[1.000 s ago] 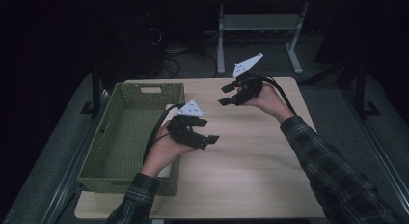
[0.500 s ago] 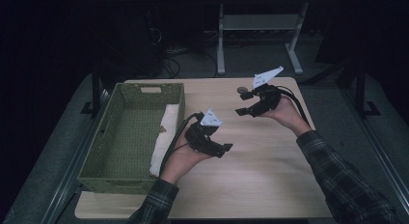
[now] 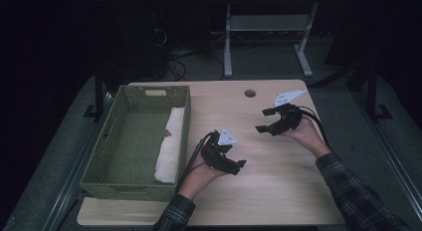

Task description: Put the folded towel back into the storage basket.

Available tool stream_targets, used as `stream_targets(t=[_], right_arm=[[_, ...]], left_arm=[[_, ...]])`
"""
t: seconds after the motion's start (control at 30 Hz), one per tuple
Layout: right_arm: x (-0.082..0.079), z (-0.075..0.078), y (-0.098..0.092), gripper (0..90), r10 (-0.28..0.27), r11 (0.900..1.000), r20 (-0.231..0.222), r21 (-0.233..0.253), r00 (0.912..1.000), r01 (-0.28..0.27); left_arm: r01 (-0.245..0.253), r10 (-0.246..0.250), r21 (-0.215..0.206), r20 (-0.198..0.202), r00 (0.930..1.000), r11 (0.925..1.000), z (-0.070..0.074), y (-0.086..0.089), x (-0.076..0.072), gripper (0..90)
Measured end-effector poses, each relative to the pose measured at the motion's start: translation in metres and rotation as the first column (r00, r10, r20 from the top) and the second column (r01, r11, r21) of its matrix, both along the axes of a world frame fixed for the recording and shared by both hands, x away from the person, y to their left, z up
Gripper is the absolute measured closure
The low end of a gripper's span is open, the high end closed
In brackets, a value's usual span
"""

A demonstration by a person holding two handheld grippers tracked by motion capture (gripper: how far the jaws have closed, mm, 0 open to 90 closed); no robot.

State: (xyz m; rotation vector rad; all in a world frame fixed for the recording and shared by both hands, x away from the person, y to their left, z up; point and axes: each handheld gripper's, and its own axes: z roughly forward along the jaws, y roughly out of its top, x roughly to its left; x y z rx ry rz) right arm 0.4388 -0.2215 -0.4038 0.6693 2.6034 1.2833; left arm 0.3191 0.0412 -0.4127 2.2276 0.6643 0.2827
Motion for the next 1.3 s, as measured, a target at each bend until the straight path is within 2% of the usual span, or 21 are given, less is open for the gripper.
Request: stream_targets(t=[0.13,0.4,0.63,0.77,0.87,0.93,1.1,1.3], right_arm=[[-0.008,-0.014,-0.008,18.6,-0.014,1.0,0.0,0.015,0.9999,0.014],[-0.025,-0.038,-0.022,18.5,-0.06,0.998,-0.018,-0.006,0.998,0.06],[-0.046,-0.061,-0.041,17.8,-0.116,0.993,-0.068,-0.013,0.9909,0.116],[-0.056,-0.072,-0.051,17.5,-0.143,0.989,-0.073,-0.046,0.9871,0.139],[-0.062,-0.076,-0.056,17.2,-0.165,0.983,-0.05,-0.086,0.985,0.161],[-0.065,-0.078,-0.058,17.1,-0.174,0.981,-0.031,-0.091,0.9842,0.171],[-0.065,-0.079,-0.06,16.4,-0.193,0.978,-0.029,-0.084,0.9809,0.189],[-0.064,-0.079,-0.06,15.6,-0.198,0.977,-0.033,-0.084,0.9797,0.194]], left_arm=[[0.008,-0.008,-0.005,-0.011,0.9999,1.0,-0.014,-0.002,0.0,14.2],[0.015,-0.015,0.026,-0.031,0.9994,0.9995,-0.038,-0.005,0.002,13.5],[-0.004,0.006,0.056,-0.039,0.9992,0.9984,-0.051,0.002,0.003,13.4],[-0.007,0.01,0.076,-0.037,0.9993,0.9971,-0.056,0.0,0.003,13.4],[-0.012,0.015,0.106,-0.031,0.9994,0.9943,-0.058,0.0,0.004,13.1],[-0.022,0.025,0.092,-0.035,0.9991,0.9955,-0.06,0.001,0.003,13.1],[-0.035,0.037,0.062,-0.029,0.9989,0.9974,-0.063,0.003,0.003,12.7],[-0.028,0.028,0.03,-0.009,0.9996,0.9992,-0.066,0.005,0.004,12.6]])
